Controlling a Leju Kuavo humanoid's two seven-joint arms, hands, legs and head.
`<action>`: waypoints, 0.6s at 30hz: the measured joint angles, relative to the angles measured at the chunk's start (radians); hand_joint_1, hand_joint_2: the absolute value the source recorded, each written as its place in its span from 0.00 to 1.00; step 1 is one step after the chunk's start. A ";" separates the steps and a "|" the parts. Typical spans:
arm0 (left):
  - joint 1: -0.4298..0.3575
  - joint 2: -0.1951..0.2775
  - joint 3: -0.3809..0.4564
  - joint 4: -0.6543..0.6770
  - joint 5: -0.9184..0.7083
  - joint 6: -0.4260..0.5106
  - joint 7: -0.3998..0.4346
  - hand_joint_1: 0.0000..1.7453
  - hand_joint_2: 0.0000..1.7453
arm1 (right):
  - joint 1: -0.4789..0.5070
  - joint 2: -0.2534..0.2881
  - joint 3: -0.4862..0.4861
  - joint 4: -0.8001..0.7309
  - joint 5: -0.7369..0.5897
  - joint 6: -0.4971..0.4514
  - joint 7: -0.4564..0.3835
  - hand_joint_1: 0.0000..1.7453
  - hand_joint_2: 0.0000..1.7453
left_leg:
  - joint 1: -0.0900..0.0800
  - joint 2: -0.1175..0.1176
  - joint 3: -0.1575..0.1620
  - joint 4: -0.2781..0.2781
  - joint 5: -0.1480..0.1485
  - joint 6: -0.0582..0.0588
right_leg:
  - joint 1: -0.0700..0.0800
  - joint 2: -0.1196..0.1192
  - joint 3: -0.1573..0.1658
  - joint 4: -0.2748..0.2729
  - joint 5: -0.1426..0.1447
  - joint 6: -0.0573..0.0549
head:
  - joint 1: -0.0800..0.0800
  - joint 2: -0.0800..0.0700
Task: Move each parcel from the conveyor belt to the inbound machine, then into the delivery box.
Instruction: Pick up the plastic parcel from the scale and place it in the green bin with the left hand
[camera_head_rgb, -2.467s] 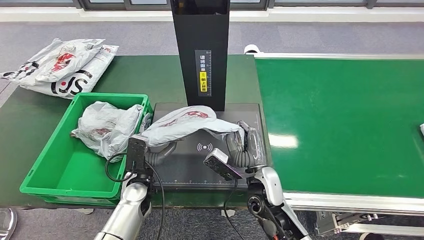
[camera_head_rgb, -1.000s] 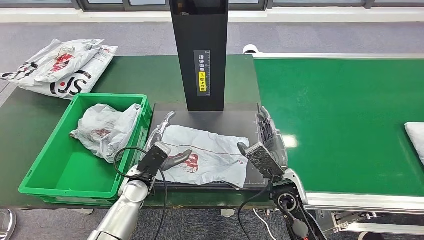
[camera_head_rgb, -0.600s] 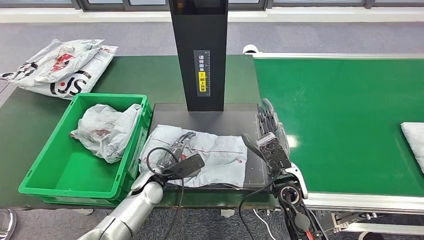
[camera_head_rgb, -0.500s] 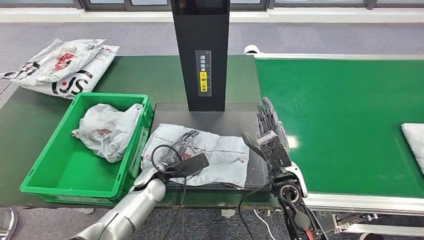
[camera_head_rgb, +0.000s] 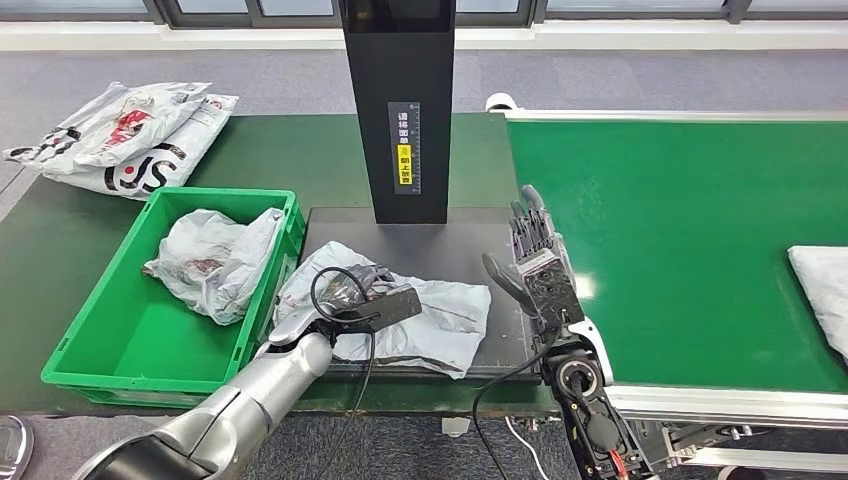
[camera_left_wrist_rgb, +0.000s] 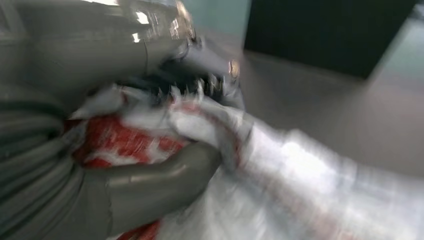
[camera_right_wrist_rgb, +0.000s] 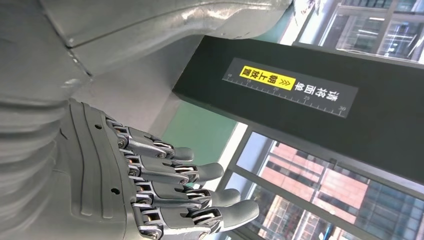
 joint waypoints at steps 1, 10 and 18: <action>-0.001 0.000 0.011 -0.003 0.013 0.028 -0.010 1.00 1.00 | -0.003 0.001 0.000 0.006 -0.004 -0.005 -0.002 0.00 1.00 | 0.000 0.000 -0.001 0.000 0.000 0.000 | 0.000 0.000 -0.001 0.000 0.000 0.000 | 0.000 0.000; -0.049 0.009 0.069 -0.147 -0.016 0.205 0.006 1.00 1.00 | -0.022 0.008 0.003 0.077 -0.040 -0.035 -0.042 0.00 1.00 | 0.001 -0.001 -0.008 0.000 0.003 0.000 | 0.001 0.000 -0.007 0.001 0.002 -0.001 | 0.000 0.000; -0.060 0.023 0.074 -0.272 -0.131 0.342 0.063 1.00 1.00 | -0.031 0.016 0.005 0.107 -0.049 -0.061 -0.054 0.00 1.00 | 0.001 -0.001 -0.010 0.000 0.003 0.000 | 0.001 0.000 -0.009 0.001 0.002 -0.001 | 0.000 0.000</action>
